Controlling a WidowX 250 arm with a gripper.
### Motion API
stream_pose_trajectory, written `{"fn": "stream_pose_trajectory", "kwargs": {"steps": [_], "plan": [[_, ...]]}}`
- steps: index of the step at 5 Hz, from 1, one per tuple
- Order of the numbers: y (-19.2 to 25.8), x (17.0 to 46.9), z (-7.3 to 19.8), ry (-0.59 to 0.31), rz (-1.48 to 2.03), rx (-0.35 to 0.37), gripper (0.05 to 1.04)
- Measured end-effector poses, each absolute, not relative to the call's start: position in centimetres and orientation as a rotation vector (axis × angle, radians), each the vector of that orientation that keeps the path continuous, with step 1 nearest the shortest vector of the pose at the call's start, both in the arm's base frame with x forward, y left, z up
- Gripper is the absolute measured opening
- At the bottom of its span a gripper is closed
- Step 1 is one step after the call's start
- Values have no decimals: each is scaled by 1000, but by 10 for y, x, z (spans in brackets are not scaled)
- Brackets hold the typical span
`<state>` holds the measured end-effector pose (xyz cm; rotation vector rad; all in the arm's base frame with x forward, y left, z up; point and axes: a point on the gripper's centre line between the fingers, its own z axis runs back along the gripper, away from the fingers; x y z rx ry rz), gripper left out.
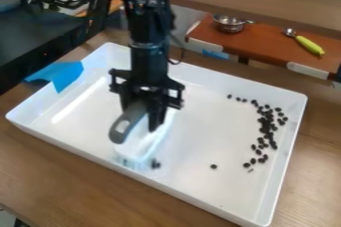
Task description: Sweep into pile
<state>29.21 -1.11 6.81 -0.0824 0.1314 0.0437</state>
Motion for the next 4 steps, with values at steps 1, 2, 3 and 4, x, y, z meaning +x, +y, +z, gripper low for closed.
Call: {"fn": "stream_pose_trajectory", "kwargs": {"steps": [1, 2, 3, 4], "plan": [[-26, 297, 67, 136, 69, -95, 484], [-50, 308, 65, 134, 117, -120, 484], [-71, 318, 65, 135, 168, -157, 484], [-97, 329, 65, 135, 222, -204, 484]]}}
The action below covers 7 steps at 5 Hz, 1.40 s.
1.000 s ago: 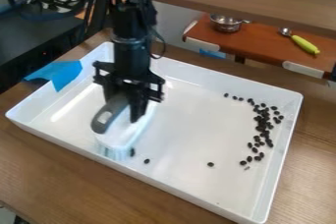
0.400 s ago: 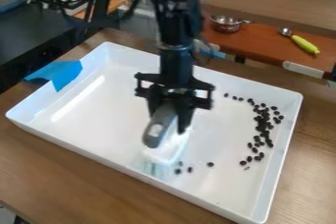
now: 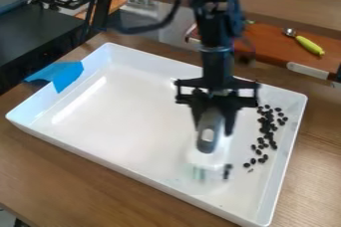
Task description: Sweep into pile
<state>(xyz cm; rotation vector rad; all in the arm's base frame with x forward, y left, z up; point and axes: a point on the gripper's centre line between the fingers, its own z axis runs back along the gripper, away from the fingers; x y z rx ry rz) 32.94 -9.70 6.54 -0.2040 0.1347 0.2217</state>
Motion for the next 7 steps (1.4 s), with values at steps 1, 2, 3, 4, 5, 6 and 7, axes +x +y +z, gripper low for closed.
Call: {"fn": "stream_pose_trajectory", "kwargs": {"steps": [1, 2, 3, 4, 5, 6, 7], "plan": [[-116, 337, 68, 145, 265, -255, 484], [-122, 342, 71, 160, 295, -281, 484], [-117, 344, 78, 182, 293, -297, 484], [-86, 351, 94, 206, 313, -341, 484], [-34, 362, 121, 185, 341, -382, 484], [4, 368, 139, 124, 294, -332, 484], [32, 376, 126, 61, 253, -256, 484]]}}
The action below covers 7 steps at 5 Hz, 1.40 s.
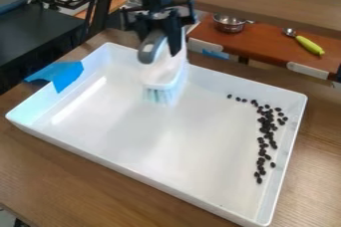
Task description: Sweep into pile
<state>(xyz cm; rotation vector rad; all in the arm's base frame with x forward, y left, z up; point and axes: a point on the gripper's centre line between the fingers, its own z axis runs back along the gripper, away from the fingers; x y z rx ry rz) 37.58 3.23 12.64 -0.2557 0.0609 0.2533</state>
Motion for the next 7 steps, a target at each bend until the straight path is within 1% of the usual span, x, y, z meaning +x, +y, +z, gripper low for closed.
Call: {"fn": "stream_pose_trajectory", "kwargs": {"steps": [1, 2, 3, 4, 5, 6, 7], "plan": [[70, 372, 121, 41, 257, -231, 485], [103, 367, 106, 48, 232, -200, 484], [134, 354, 104, 52, 207, -185, 484], [160, 342, 104, 51, 191, -171, 484], [170, 332, 91, 66, 156, -140, 532], [181, 329, 79, 59, 173, -66, 839], [185, 331, 79, 39, 195, -52, 1014]]}}
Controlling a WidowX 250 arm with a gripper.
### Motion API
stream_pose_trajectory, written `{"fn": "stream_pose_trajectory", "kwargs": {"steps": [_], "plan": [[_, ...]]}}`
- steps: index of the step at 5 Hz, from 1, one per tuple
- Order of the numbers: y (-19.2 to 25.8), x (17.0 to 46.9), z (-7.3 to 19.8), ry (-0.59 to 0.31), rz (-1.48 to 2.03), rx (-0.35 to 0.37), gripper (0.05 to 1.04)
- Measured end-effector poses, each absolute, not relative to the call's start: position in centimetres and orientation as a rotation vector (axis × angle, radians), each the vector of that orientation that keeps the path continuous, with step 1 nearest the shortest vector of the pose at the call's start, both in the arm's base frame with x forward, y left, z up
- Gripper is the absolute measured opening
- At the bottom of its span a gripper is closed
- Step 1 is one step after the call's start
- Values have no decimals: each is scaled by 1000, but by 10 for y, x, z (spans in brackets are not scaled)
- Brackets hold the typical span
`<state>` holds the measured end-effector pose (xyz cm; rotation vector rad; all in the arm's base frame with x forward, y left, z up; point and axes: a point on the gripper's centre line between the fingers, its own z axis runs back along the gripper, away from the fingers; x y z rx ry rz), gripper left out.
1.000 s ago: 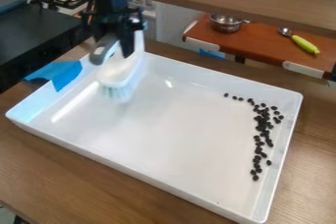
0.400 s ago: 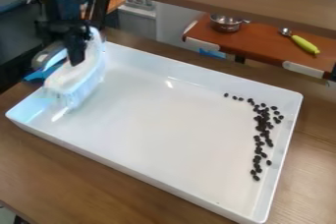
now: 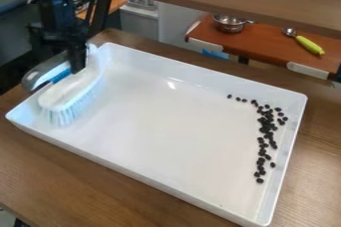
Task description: Sweep into pile
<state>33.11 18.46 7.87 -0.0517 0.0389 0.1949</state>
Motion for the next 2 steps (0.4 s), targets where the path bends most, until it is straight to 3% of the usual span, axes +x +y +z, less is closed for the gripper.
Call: {"fn": "stream_pose_trajectory", "kwargs": {"steps": [1, 2], "plan": [[183, 334, 94, 37, 207, -88, 1010], [190, 331, 141, -9, 216, -119, 1004]]}}
